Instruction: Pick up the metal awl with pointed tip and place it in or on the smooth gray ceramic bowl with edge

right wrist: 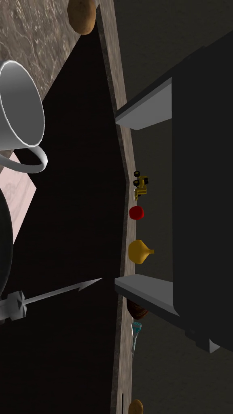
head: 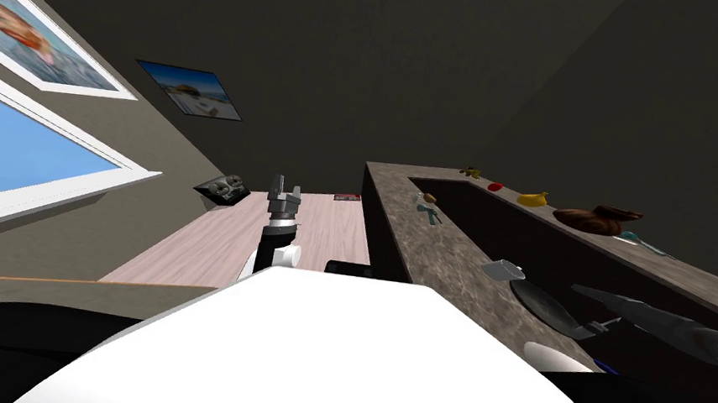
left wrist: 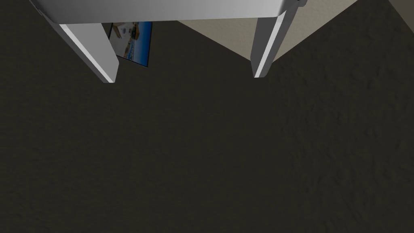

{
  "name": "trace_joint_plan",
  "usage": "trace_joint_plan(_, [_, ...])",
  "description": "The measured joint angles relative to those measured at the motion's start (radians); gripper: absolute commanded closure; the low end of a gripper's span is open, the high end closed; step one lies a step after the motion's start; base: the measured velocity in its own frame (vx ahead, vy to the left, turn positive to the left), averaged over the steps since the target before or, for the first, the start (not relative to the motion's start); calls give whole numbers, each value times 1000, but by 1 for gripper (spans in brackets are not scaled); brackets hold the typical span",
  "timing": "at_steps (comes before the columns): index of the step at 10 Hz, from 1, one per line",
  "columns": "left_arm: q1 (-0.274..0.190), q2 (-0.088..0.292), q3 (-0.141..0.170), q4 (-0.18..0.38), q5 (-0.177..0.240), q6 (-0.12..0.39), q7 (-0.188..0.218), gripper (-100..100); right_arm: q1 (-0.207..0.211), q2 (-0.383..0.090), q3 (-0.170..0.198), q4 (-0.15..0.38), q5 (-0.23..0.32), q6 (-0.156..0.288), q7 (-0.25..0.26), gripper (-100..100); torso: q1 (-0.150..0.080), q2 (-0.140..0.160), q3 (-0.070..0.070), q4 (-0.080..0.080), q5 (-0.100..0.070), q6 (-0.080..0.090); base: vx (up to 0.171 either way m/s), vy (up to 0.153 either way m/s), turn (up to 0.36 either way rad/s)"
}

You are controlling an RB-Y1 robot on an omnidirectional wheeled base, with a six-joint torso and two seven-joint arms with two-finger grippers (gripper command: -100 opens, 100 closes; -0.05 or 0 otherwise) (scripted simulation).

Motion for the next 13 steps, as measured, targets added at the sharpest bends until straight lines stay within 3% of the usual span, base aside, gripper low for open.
trace_joint_plan(3, [0, 0, 0, 0, 0, 0, 0, 0, 0, 0, 0, 0, 0, 0, 0, -100, 0, 0, 0, 0, 0, 0, -8, 1, -10])
trace_joint_plan(4, [0, 0, 0, 0, 0, 0, 0, 0, 24, -22, -12, -14, -17, 0, -4, -100, 1, 1, 0, 0, 0, 0, -36, 21, -103])
trace_joint_plan(6, [0, 0, 0, 0, 0, 0, 0, 0, -40, -57, 20, 9, 20, -24, -51, -100, 2, 3, 1, 1, 1, 0, -39, 5, -51])
trace_joint_plan(7, [0, 0, 0, 0, 0, 0, 0, 0, 32, -83, -13, -20, -34, -21, -45, -100, 1, 2, 1, 1, 0, 0, -28, 4, -38])
trace_joint_plan(8, [0, 0, 0, 0, 0, 0, 0, 0, 65, -111, -28, -35, -60, -20, -45, -100, 1, 2, 1, 0, 0, 0, -27, 4, -38])
trace_joint_plan(9, [0, 0, 0, 0, 0, 0, 0, 0, 39, -115, -17, -23, -41, -29, -58, -100, 1, 2, 1, 0, 0, 0, -29, 6, -48])
trace_joint_plan(10, [0, 0, 0, 0, 0, 0, 0, 0, 83, -144, -33, -36, -79, -33, -59, -100, 1, 2, 1, 0, 0, 0, -24, 1, -24])
trace_joint_plan(11, [0, 0, 0, 0, 0, 0, 0, 0, 24, -139, -13, -17, -29, -45, -81, -100, 1, 2, 1, 0, 0, 0, -9, 0, -1])
trace_joint_plan(12, [0, 0, 0, 0, 0, 0, 0, 0, 16, -138, -10, -14, -21, -48, -88, 0, 0, 1, 1, 0, 0, 0, 0, 0, 0])
trace_joint_plan(13, [0, 0, 0, 0, 0, 0, 0, 0, 17, -138, -10, -14, -22, -48, -87, 0, 0, 0, 0, 0, 0, 0, 0, 0, 0])
